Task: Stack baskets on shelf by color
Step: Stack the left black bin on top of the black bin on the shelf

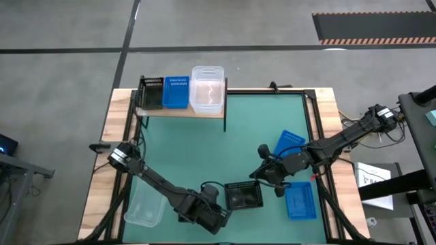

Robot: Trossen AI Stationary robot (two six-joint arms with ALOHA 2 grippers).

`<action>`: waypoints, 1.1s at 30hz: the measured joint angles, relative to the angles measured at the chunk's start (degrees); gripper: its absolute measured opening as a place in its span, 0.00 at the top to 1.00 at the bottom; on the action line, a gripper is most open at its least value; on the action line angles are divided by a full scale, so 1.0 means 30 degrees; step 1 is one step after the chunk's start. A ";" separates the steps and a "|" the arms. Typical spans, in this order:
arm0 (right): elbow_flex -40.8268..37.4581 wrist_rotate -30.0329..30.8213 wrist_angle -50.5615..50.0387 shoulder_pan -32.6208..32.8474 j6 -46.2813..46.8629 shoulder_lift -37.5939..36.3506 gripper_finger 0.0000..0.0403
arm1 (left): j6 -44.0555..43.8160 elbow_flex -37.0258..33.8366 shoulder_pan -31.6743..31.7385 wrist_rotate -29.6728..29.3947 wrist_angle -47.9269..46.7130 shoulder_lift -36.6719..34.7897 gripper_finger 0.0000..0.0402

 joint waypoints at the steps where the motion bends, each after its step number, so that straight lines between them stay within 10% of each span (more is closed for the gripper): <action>1: 0.0000 0.0000 -0.0004 0.0000 0.0000 0.0000 0.98 | -0.0008 -0.0192 0.0006 -0.0013 0.0192 0.0000 0.69; 22: -0.0007 0.0006 -0.0018 0.0000 0.0475 0.0009 0.98 | 0.0525 -0.3542 0.0149 -0.0013 0.3444 0.0015 0.53; 33: -0.0007 0.0004 -0.0029 0.0000 0.0633 0.0016 0.98 | 0.0672 -0.3534 0.0143 -0.0208 0.3528 0.0015 0.84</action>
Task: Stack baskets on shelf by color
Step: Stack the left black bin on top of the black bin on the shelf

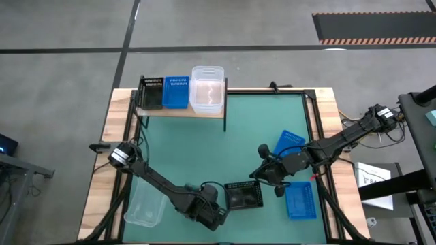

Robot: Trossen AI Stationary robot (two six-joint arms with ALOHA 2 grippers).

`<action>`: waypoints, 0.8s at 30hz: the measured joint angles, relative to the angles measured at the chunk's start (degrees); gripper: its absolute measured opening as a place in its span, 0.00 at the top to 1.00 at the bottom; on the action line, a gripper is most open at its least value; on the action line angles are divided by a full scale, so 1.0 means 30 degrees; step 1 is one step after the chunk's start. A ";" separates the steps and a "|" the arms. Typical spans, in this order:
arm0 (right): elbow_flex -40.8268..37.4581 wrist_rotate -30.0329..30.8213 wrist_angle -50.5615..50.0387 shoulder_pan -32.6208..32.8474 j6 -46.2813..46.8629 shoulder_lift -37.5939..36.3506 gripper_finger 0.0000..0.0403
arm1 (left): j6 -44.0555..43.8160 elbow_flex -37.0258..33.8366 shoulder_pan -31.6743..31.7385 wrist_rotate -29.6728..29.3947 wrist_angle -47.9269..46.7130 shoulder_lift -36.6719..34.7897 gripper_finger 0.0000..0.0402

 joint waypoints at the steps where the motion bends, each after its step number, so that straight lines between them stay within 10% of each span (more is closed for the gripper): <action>1: 0.0000 -0.0004 -0.0004 0.0000 0.0044 0.0000 0.98 | 0.0012 0.0000 -0.0013 -0.0062 0.0000 0.0000 0.89; 10: -0.0202 0.0003 -0.0057 0.0000 0.0053 0.0007 0.98 | 0.3185 0.0949 -0.0054 -0.0181 -0.1521 -0.0745 0.98; 24: -0.0233 0.0003 0.0037 -0.0007 -0.0009 0.0007 0.98 | 2.3288 0.2317 -0.0170 -0.0434 -0.3530 -0.6878 0.99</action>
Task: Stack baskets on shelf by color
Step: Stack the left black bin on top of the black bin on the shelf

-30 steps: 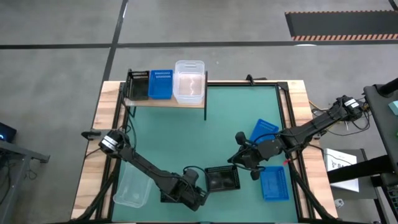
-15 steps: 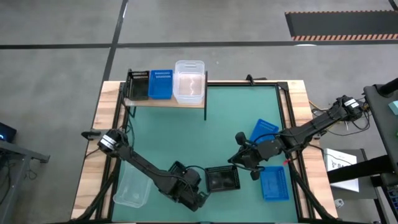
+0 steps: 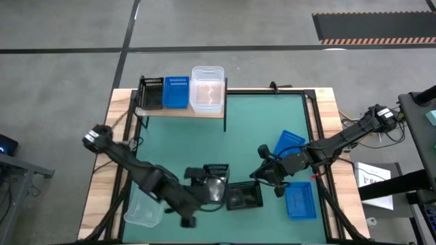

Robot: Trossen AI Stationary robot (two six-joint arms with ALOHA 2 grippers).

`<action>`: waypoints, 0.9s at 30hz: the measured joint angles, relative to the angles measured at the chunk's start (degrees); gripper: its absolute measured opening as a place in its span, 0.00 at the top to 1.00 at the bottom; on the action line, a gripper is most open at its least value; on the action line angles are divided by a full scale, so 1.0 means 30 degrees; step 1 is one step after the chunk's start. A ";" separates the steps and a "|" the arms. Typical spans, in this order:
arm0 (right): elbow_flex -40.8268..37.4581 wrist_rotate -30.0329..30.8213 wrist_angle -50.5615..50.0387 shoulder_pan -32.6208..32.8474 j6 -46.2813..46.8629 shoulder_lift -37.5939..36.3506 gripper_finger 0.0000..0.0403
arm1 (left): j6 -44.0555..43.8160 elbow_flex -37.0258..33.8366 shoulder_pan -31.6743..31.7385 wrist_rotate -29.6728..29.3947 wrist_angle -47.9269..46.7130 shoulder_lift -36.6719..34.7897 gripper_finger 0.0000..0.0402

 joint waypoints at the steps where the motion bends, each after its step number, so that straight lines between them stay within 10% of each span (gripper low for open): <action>1: 0.0000 -0.0001 -0.0003 0.0000 -0.0013 0.0000 0.98 | 0.1153 -0.0007 0.0102 -0.0251 -0.0645 -0.0577 0.99; 11: 0.0000 -0.0009 0.0066 -0.0007 -0.0672 0.0000 0.98 | 0.4415 -0.0181 0.3122 -0.5950 -0.8409 -0.6344 1.00; 27: 0.0000 -0.0007 0.0619 -0.0051 -0.2744 0.0000 0.98 | 1.1007 -0.0843 1.3188 -0.5468 -1.0680 -1.0851 1.00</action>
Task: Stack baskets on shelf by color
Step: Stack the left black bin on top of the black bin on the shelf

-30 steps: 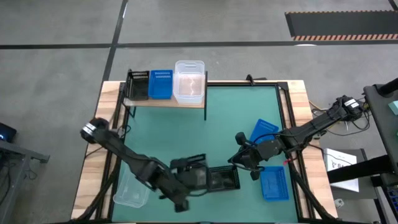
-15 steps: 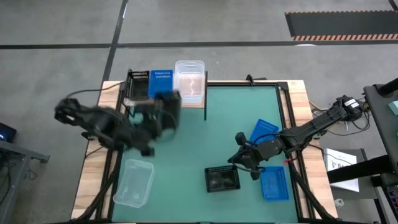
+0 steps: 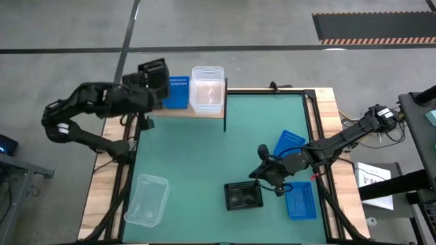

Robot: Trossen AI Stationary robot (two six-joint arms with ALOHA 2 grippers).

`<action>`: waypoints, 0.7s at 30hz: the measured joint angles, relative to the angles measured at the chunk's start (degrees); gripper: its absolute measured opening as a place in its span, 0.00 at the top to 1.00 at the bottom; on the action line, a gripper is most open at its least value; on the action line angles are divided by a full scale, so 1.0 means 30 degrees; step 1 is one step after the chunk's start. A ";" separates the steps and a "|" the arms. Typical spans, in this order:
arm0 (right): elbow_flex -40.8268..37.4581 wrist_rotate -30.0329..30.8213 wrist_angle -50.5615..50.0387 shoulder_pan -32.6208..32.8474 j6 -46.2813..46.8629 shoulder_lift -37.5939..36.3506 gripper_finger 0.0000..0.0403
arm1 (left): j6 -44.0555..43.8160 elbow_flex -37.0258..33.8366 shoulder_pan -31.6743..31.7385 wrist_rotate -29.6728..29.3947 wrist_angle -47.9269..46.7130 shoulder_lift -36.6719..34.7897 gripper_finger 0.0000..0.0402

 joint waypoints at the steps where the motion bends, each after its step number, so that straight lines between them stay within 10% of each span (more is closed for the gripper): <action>1: 0.0000 0.0000 0.0001 0.0000 -0.0096 0.0000 0.98 | 0.0245 -0.0106 0.0523 0.0318 -0.0033 -0.0073 1.00; 21: 0.0000 -0.0082 0.0374 -0.0004 -0.0059 0.0000 0.98 | 0.6059 -0.5072 0.8984 0.2583 0.0362 -0.0142 1.00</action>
